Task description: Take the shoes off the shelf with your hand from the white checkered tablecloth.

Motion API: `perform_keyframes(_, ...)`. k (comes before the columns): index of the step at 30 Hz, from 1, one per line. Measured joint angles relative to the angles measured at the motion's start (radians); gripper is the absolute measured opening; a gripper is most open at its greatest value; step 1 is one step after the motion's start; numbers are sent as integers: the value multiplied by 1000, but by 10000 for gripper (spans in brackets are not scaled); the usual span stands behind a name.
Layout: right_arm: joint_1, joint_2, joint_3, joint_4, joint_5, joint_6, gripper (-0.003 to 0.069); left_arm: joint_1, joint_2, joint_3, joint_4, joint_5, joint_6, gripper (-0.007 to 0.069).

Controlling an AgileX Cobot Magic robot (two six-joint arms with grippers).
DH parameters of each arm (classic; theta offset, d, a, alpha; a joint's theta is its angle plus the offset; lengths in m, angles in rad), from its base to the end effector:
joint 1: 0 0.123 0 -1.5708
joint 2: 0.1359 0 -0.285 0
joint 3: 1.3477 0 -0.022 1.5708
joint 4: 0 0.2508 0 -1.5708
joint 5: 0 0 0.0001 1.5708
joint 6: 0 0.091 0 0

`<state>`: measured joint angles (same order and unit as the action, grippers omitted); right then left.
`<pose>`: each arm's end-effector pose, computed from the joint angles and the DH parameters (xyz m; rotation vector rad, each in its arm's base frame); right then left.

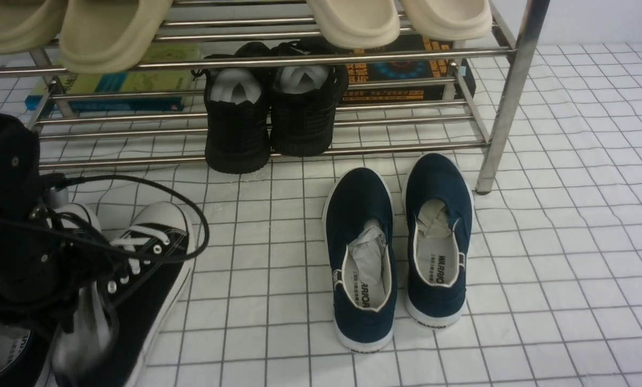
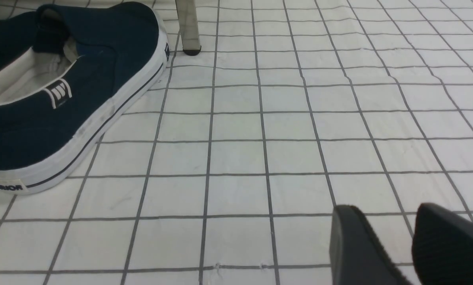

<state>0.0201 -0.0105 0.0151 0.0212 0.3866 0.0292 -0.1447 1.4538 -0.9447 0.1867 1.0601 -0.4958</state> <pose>0.0521 0.0018 0.1739 0.0214 1.8750 0.0549 0.2512 -0.0217 0.2359 -0.3990 2.9721 0.1961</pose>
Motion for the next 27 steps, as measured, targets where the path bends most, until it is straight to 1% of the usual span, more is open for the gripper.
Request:
perform_keyframes(2,0,0,0,0,0,0,241,0,-17,-27,1,32,36,227)
perform_keyframes(4,0,0,0,0,0,0,241,0,-51,-57,1,60,55,265)
perform_keyframes(6,0,0,0,0,0,0,241,0,-104,-87,1,82,82,282)
perform_keyframes(8,0,0,0,0,0,-1,241,0,-163,-105,0,98,135,279)
perform_keyframes(9,0,0,0,0,0,-1,241,0,-193,-108,-4,105,163,271)
perform_keyframes(12,0,0,0,0,0,-1,241,0,-304,-104,-28,128,223,202)
perform_keyframes(14,0,0,0,0,0,-1,241,0,-371,-90,-44,131,246,145)
perform_keyframes(15,0,0,0,0,0,-1,241,0,-379,-85,-48,131,251,138)
perform_keyframes(16,0,0,0,0,0,-1,241,0,-446,-52,-68,127,277,71)
perform_keyframes(17,0,0,0,0,0,-1,241,0,-461,-48,-73,124,280,64)
perform_keyframes(18,0,0,0,0,0,-1,241,0,-523,3,-95,106,310,21)
perform_keyframes(20,0,0,0,0,0,-1,241,0,-563,37,-110,88,331,9)
perform_keyframes(22,0,0,0,0,0,-1,241,0,-681,149,-172,5,379,1)
perform_keyframes(23,0,0,0,0,0,-1,241,0,-717,175,-187,-18,389,1)
perform_keyframes(25,0,0,0,0,0,-1,241,0,-809,271,-250,-114,411,1)
perform_keyframes(26,0,0,0,0,0,-1,241,0,-818,279,-255,-123,413,1)
perform_keyframes(27,0,0,0,0,0,-1,241,0,-897,336,-280,-198,420,1)
